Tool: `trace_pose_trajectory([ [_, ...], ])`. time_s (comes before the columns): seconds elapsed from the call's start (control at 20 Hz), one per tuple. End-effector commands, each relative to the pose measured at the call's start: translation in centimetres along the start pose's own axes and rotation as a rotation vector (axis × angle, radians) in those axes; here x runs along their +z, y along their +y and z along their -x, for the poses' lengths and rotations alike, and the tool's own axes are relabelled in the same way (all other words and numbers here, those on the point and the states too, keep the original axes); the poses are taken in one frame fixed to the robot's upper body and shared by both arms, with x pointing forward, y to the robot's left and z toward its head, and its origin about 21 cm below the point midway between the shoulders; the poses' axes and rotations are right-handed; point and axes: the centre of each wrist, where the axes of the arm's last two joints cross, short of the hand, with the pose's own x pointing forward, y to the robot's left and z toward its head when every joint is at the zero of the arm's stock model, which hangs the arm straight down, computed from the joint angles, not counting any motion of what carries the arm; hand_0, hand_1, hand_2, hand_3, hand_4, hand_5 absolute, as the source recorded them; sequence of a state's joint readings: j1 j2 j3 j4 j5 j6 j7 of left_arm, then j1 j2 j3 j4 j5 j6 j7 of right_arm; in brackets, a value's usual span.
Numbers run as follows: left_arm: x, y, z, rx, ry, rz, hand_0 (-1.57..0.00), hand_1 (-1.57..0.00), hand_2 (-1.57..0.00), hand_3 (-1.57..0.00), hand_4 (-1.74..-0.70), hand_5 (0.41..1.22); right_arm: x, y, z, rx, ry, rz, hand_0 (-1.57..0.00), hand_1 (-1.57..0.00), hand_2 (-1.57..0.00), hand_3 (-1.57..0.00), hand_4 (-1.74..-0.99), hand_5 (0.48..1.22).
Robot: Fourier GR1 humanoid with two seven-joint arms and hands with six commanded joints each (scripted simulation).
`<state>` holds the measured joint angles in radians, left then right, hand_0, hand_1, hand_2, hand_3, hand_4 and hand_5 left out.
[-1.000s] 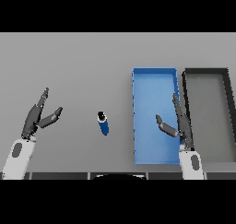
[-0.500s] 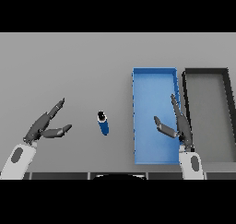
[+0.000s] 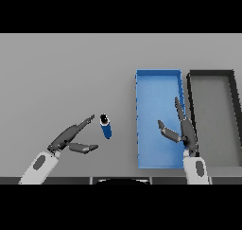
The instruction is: Pick up the blue pipe and place it into the blue bin.
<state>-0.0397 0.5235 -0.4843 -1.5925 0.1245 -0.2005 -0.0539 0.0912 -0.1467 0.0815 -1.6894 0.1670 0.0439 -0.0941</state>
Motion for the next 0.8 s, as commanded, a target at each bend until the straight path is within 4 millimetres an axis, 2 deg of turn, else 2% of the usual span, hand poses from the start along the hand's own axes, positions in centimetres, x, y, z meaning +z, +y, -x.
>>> trace_pose_trajectory([
  [0.0,-0.6,-0.4,0.0,0.005,-0.011,0.006,0.0,0.0,0.0,0.0,-1.15,0.452,-0.1,0.0,0.0,-0.002,0.001,0.003,0.0,0.0,0.0,0.0,-1.218,0.627],
  [0.2,-3.4,-2.4,0.1,0.028,-0.052,0.003,0.0,0.0,0.0,0.0,-1.15,0.46,-0.2,0.1,-0.1,0.011,0.024,0.006,0.0,0.0,0.0,0.0,-1.201,0.62],
  [0.4,-5.5,-3.4,0.3,0.042,-0.063,0.013,0.0,0.0,0.0,0.0,-1.12,0.456,0.3,0.2,-0.1,0.007,0.014,0.013,0.0,0.0,0.0,0.0,-1.211,0.634],
  [0.6,-6.8,-3.7,0.8,-0.019,-0.022,0.005,0.0,0.0,0.0,0.0,-1.05,0.418,0.3,-0.4,0.0,0.009,0.0,0.019,0.0,0.0,0.0,0.0,-1.221,0.645],
  [0.65,-7.0,-4.3,0.8,0.005,-0.043,0.015,0.0,0.0,0.0,0.0,-1.06,0.42,0.4,0.0,0.0,0.011,0.003,0.017,0.0,0.0,0.0,0.0,-1.214,0.645],
  [0.75,-7.8,-4.9,0.6,0.034,-0.063,0.024,0.0,0.0,0.0,0.0,-1.09,0.441,0.2,-0.7,-0.1,0.028,0.005,0.022,0.0,0.0,0.0,0.0,-1.205,0.649],
])
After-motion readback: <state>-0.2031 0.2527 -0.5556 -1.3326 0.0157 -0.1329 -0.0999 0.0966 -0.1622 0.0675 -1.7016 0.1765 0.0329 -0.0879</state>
